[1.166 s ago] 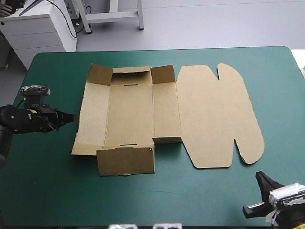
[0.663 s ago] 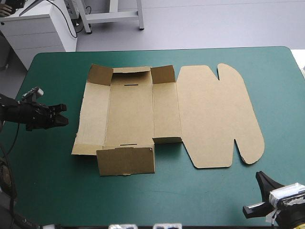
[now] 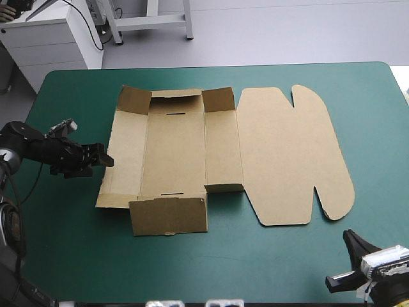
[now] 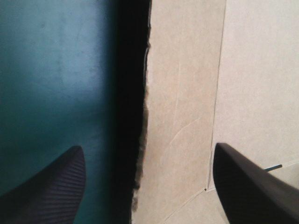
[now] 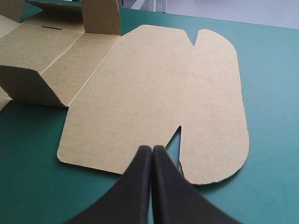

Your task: Fold the box

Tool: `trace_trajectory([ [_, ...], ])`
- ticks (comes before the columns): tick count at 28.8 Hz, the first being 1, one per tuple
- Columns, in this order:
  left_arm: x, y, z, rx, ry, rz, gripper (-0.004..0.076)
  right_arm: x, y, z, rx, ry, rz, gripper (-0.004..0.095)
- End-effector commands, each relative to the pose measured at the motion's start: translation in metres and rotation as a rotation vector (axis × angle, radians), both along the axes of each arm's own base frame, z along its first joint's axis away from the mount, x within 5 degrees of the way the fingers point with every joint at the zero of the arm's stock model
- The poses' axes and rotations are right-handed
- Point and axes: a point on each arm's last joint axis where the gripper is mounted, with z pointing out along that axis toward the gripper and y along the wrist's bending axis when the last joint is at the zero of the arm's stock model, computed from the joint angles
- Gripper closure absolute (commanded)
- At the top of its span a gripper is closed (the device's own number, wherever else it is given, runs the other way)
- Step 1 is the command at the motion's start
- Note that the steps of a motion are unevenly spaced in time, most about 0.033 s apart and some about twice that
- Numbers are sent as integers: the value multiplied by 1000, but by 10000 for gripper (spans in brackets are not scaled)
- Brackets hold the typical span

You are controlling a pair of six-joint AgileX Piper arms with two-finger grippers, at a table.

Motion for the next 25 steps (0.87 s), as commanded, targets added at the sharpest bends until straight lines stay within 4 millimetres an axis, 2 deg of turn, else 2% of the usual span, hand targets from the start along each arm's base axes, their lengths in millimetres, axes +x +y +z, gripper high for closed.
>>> trace_trajectory([
  [1,6,-10,10,-41,-36,-3,179,-5,-1,14,19,-117,-15,922],
  [4,14,-17,-3,-108,-1,5,179,-5,-1,14,19,-117,-15,922],
  [10,21,-30,-14,-233,41,1,179,-5,-1,14,19,-117,-15,922],
  [20,22,-48,-25,-243,100,-75,206,-5,-1,14,19,-117,-15,922],
  [21,21,-49,-25,-251,111,-86,231,-5,-1,14,19,-117,-15,922],
  [23,18,-51,-24,-271,131,-106,349,-5,-1,14,19,-117,-15,922],
  [25,16,-52,-22,-293,153,-132,566,-5,-1,14,19,-117,-15,922],
])
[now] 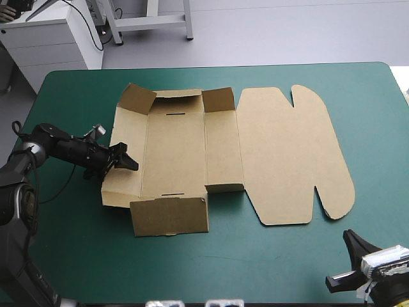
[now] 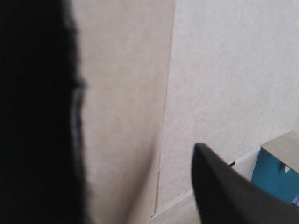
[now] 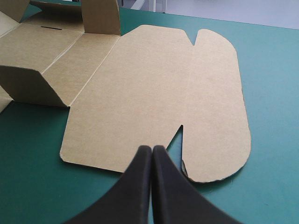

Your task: Fold the box

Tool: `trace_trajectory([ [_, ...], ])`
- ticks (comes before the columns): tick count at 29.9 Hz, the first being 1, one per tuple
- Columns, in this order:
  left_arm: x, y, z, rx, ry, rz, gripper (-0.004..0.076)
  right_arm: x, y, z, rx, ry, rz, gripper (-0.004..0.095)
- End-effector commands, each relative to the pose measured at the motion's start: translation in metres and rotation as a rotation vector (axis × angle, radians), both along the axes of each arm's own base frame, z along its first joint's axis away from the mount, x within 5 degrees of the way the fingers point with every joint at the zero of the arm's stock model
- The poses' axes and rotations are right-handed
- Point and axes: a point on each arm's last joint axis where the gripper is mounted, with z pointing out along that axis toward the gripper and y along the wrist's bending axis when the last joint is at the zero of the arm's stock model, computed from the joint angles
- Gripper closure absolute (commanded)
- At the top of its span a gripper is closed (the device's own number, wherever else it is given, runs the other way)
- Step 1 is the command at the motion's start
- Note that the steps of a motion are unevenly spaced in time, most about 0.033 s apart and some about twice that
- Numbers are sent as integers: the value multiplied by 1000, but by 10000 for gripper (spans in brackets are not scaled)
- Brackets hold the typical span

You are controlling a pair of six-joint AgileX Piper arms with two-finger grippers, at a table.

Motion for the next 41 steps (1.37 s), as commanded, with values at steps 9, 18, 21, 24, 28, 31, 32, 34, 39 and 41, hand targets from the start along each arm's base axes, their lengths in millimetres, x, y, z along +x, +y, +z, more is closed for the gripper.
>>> trace_trajectory([
  [9,-9,-5,32,4,-31,-116,732,-5,-1,14,19,-117,-15,922],
  [18,-9,-7,80,234,-169,-211,732,-5,-1,14,19,-117,-15,922],
  [21,-9,-19,102,366,-218,-262,732,-5,-1,14,19,-117,-15,922],
  [24,-7,-38,119,468,-278,-327,732,-5,-1,14,19,-117,-15,922],
  [28,-7,-70,138,532,-366,-417,732,-5,-1,14,19,-117,-15,922],
  [31,-8,-87,147,595,-418,-483,732,-5,-1,14,19,-117,-15,922],
  [32,-8,-92,149,630,-434,-512,732,-5,-1,14,19,-117,-15,922],
  [34,-10,-99,152,705,-474,-597,732,-5,-1,14,19,-117,-15,922],
  [39,-14,-117,155,923,-569,-867,731,-5,-1,14,19,-117,-15,922],
  [41,-16,-123,156,1004,-595,-957,731,-5,-1,14,19,-117,-15,922],
])
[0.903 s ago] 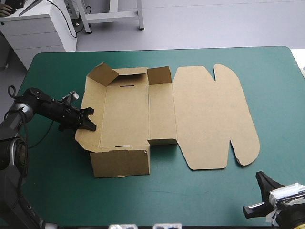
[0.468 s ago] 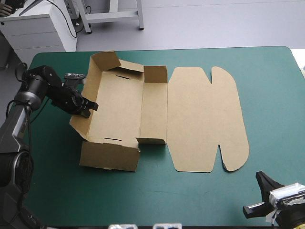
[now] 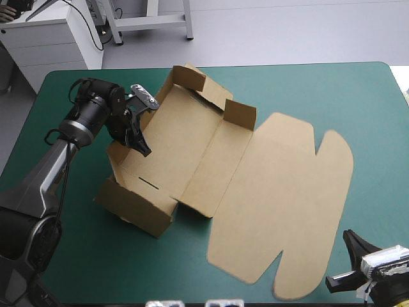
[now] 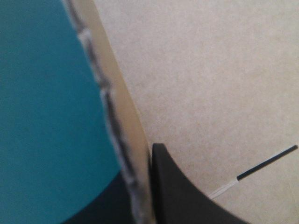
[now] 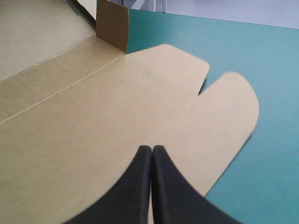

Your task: Fold the box

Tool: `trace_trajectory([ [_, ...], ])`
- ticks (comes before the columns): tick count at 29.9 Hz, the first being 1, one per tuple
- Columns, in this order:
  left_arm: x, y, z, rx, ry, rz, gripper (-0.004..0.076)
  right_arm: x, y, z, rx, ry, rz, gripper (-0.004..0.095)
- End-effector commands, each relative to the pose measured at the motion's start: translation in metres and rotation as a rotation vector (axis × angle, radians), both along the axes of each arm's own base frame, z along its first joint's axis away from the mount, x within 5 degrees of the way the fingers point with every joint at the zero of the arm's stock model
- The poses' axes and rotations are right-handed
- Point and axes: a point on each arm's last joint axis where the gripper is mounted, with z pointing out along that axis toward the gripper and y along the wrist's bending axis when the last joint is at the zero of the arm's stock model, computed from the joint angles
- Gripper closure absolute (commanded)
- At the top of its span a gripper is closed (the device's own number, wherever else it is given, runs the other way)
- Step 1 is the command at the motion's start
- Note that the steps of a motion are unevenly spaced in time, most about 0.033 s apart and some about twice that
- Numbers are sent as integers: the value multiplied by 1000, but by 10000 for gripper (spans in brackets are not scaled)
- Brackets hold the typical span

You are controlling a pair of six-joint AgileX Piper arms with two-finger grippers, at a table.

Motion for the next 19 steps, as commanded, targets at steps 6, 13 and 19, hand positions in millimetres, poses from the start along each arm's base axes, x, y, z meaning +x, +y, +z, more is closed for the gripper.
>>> trace_trajectory([
  [6,-16,-18,35,404,-175,-364,732,-5,-1,14,19,-117,-15,922],
  [13,-11,-55,52,505,-478,-522,732,-5,-1,14,19,-117,-15,922],
  [19,-16,-86,64,477,-681,-560,732,-5,-1,14,19,-117,-15,922],
])
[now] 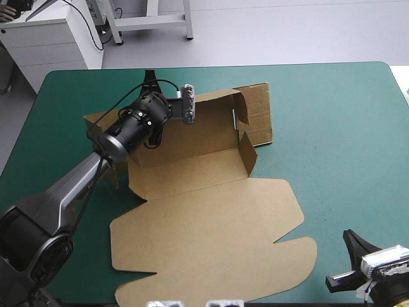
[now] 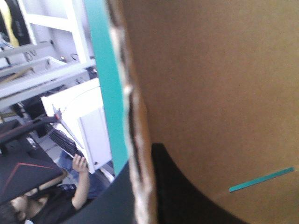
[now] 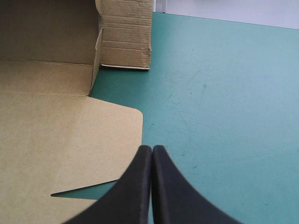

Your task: Fold the box

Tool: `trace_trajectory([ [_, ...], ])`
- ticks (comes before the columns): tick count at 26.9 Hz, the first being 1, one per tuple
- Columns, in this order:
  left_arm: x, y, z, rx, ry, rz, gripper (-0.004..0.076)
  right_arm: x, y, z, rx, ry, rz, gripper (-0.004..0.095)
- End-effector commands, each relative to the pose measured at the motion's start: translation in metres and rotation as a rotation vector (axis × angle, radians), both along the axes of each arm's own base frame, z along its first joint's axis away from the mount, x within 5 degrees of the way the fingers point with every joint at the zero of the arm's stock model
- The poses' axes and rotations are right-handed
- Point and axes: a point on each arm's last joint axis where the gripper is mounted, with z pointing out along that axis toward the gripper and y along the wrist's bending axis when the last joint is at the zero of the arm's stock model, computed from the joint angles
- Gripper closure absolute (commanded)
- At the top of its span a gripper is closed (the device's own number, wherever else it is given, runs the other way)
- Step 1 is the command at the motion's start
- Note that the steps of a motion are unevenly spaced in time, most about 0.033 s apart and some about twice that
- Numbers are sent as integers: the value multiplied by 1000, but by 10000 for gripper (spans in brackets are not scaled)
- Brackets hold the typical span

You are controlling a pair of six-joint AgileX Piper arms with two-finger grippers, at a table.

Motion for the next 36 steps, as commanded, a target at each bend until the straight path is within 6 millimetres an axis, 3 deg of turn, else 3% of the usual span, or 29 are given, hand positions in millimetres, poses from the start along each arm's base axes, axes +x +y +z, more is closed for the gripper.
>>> trace_trajectory([
  [1,-13,-12,38,-57,-185,-73,732,-5,-1,14,19,-117,-15,922],
  [13,-34,-41,42,-173,-307,16,732,-5,-1,14,19,-117,-15,922],
  [20,-47,-57,24,-150,-366,-1,732,-5,-1,14,19,-117,-15,922],
  [29,-57,-51,-7,-140,-449,-21,732,-5,-1,14,19,-117,-15,922],
  [36,-86,-37,-35,-113,-571,-118,732,-5,-1,14,19,-117,-15,922],
])
